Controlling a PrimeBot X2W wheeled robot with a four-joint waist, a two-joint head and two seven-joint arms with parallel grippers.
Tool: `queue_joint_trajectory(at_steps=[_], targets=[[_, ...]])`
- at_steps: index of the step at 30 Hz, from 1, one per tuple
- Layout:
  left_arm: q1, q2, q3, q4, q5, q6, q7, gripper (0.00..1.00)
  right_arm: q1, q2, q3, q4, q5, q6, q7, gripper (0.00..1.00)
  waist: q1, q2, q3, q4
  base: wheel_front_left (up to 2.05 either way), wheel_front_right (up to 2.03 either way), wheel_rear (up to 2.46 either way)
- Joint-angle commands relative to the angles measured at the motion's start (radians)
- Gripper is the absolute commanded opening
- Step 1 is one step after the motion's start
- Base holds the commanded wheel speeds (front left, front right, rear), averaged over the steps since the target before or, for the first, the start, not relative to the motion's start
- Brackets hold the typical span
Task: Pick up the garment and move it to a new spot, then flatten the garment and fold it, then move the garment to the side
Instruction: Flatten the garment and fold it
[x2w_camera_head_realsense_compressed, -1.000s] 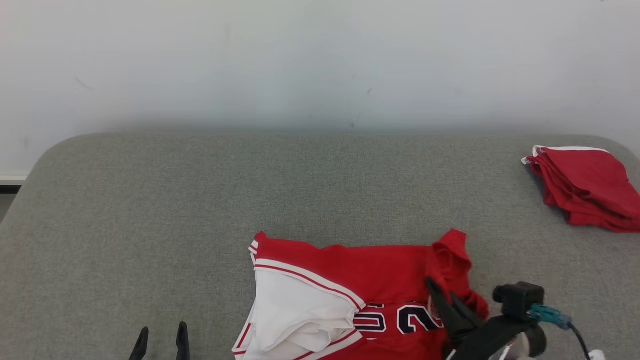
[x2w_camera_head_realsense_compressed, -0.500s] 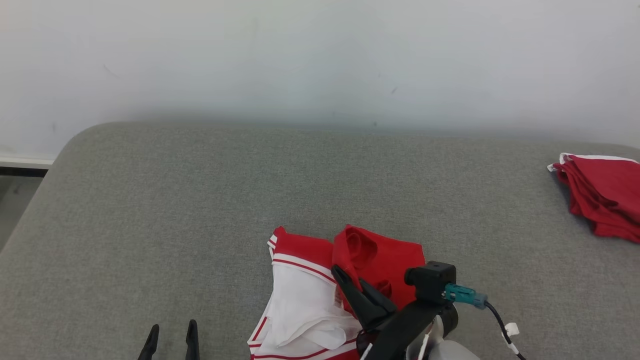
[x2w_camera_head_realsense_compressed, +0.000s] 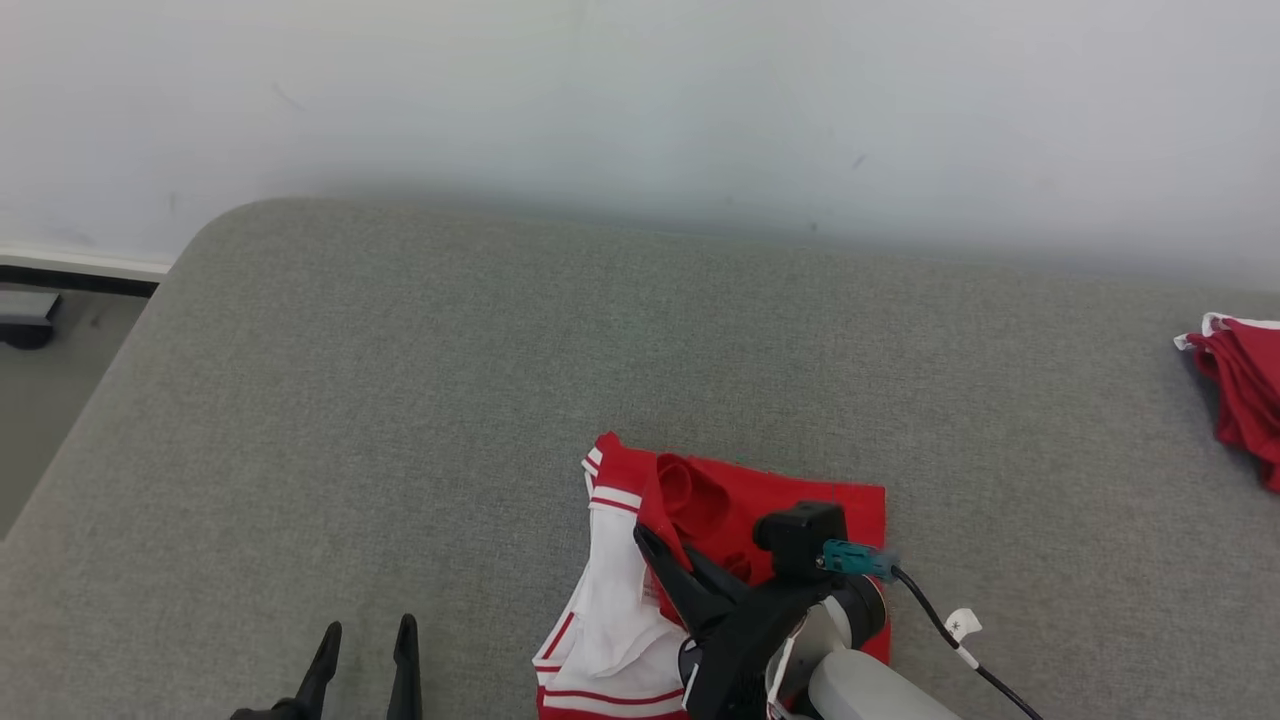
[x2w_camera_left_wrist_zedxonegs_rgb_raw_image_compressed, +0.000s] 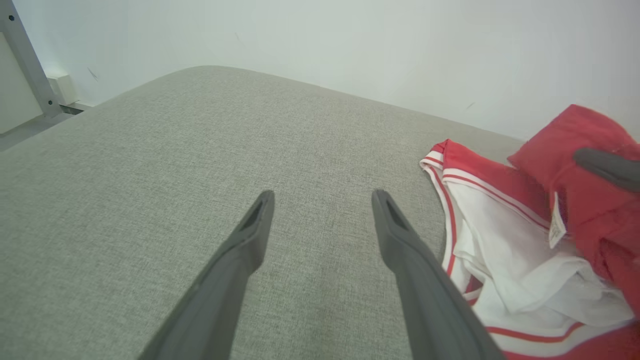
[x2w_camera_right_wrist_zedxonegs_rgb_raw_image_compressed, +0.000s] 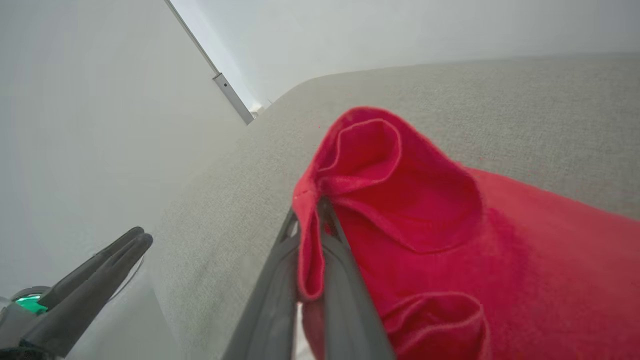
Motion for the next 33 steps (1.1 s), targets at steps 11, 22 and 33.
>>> queue_joint_trajectory(at_steps=[11,22,33], targets=[[-0.027,-0.001,-0.010,0.012,-0.016,0.002,-0.004,1.00,-0.085,0.007,0.092,0.149,0.087,0.000,-0.080,0.00,-0.0001,0.0000,0.024,0.028,0.00,0.00,0.00],[-0.009,-0.001,0.008,0.010,-0.006,0.002,-0.004,1.00,-0.158,0.006,0.148,0.180,0.071,0.000,-0.152,1.00,-0.0001,0.0000,0.003,0.010,0.00,0.00,0.00],[0.017,-0.002,0.044,-0.020,0.009,0.002,-0.004,1.00,-0.046,-0.121,-0.179,0.005,-0.126,0.000,-0.158,1.00,-0.0001,0.0000,-0.001,-0.020,0.00,0.00,0.00]])
